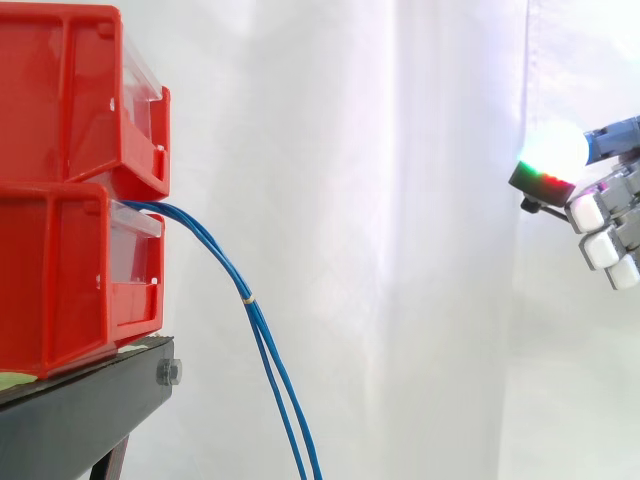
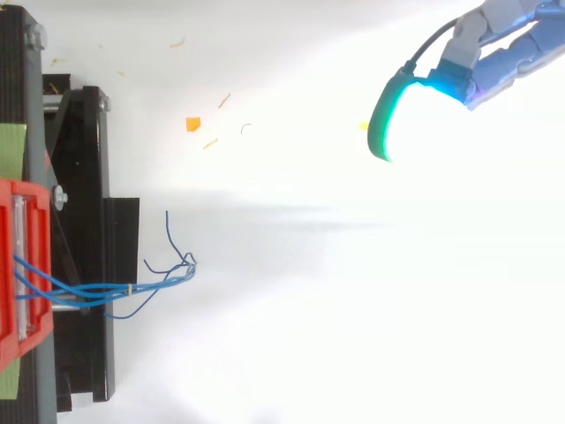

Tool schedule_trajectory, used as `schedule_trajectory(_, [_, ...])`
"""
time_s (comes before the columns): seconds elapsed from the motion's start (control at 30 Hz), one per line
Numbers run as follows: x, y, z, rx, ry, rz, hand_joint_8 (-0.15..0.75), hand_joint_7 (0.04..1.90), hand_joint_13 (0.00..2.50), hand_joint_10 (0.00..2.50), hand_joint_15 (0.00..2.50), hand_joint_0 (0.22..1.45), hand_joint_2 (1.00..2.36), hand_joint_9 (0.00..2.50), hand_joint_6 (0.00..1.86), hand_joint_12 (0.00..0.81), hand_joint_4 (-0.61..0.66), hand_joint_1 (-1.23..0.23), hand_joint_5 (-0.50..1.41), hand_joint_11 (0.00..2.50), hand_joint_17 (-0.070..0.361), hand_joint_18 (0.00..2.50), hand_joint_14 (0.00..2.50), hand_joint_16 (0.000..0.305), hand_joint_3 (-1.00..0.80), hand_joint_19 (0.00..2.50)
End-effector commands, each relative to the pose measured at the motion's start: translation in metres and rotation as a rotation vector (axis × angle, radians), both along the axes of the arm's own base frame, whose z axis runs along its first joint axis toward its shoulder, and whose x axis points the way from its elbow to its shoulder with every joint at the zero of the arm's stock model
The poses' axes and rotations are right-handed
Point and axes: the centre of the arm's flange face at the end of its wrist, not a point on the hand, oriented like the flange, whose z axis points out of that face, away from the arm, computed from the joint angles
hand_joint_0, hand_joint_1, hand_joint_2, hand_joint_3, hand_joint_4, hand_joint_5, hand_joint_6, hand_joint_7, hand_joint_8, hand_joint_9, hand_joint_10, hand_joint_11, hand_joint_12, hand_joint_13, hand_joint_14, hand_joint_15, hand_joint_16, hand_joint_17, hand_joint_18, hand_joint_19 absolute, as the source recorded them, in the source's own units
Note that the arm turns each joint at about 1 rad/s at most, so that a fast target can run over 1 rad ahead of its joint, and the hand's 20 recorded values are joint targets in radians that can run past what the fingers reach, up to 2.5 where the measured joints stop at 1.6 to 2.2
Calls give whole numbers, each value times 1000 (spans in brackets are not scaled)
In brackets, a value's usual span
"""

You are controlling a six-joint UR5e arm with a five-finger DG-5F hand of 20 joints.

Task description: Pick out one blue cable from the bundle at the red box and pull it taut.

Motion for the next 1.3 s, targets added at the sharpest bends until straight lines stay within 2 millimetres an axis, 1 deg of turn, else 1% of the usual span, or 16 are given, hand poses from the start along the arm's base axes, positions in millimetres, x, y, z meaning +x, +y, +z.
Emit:
schedule_trajectory(0.0, [-3, 0, -1, 6, 27, -1, 216, 739, 566, 16, 280, 476, 1000, 570, 502, 314, 123, -486, -215, 385, 116, 417, 11, 52, -500, 340])
schedule_trajectory(0.2, [5, 3, 6, 2, -8, -17, 217, 739, 568, 18, 285, 481, 1000, 577, 502, 314, 129, -491, -211, 388, 116, 422, 12, 52, -500, 348])
schedule_trajectory(0.23, [15, 1, 8, -16, -72, -65, 217, 741, 569, 17, 278, 482, 1000, 577, 502, 314, 130, -491, -211, 389, 116, 424, 13, 52, -500, 348])
schedule_trajectory(0.27, [18, 1, 7, -21, -86, -80, 217, 738, 570, 17, 285, 483, 1000, 578, 502, 314, 133, -492, -209, 393, 116, 428, 12, 52, -500, 356])
schedule_trajectory(0.33, [30, 0, 0, -40, -123, -130, 217, 738, 577, 17, 284, 485, 1000, 581, 502, 317, 131, -493, -210, 394, 116, 431, 11, 52, -500, 347])
schedule_trajectory(0.37, [32, 1, -4, -48, -125, -141, 220, 739, 577, 19, 285, 486, 1000, 582, 502, 317, 131, -493, -210, 393, 116, 433, 12, 52, -500, 348])
schedule_trajectory(0.4, [39, 3, -17, -68, -112, -150, 220, 741, 579, 17, 281, 486, 1000, 587, 502, 317, 132, -493, -209, 396, 116, 436, 11, 52, -500, 355])
schedule_trajectory(0.5, [50, 14, -42, -124, -84, -129, 222, 741, 586, 17, 292, 486, 1000, 590, 502, 317, 139, -495, -207, 389, 117, 439, 12, 52, -500, 353])
schedule_trajectory(0.7, [70, 30, -74, -143, -93, -134, 227, 741, 592, 17, 291, 487, 1000, 606, 502, 322, 142, -497, -206, 404, 117, 448, 12, 52, -500, 364])
schedule_trajectory(0.77, [75, 34, -83, -141, -93, -132, 230, 739, 591, 17, 291, 488, 1000, 611, 502, 322, 149, -497, -205, 398, 117, 451, 12, 52, -500, 363])
schedule_trajectory(0.87, [101, 54, -99, -143, -135, -126, 231, 738, 591, 17, 294, 487, 1000, 613, 502, 322, 150, -498, -203, 402, 117, 456, 12, 52, -500, 360])
schedule_trajectory(1.03, [123, 72, -118, -143, -128, -121, 233, 740, 604, 17, 293, 488, 1000, 622, 502, 324, 159, -497, -200, 405, 117, 462, 12, 52, -500, 362])
schedule_trajectory(1.07, [131, 78, -130, -138, -123, -113, 233, 738, 606, 17, 290, 488, 1000, 624, 502, 324, 159, -496, -200, 406, 117, 466, 12, 52, -500, 367])
schedule_trajectory(1.1, [134, 80, -134, -136, -120, -108, 234, 741, 606, 18, 294, 488, 1000, 625, 502, 324, 159, -496, -200, 411, 117, 468, 12, 52, -500, 369])
schedule_trajectory(1.17, [148, 90, -148, -135, -134, -103, 233, 741, 605, 17, 297, 488, 1000, 627, 502, 326, 159, -496, -199, 407, 117, 470, 12, 52, -500, 369])
schedule_trajectory(1.27, [155, 93, -151, -136, -148, -112, 234, 743, 606, 18, 291, 489, 1000, 629, 502, 325, 160, -495, -199, 413, 118, 472, 12, 52, -500, 369])
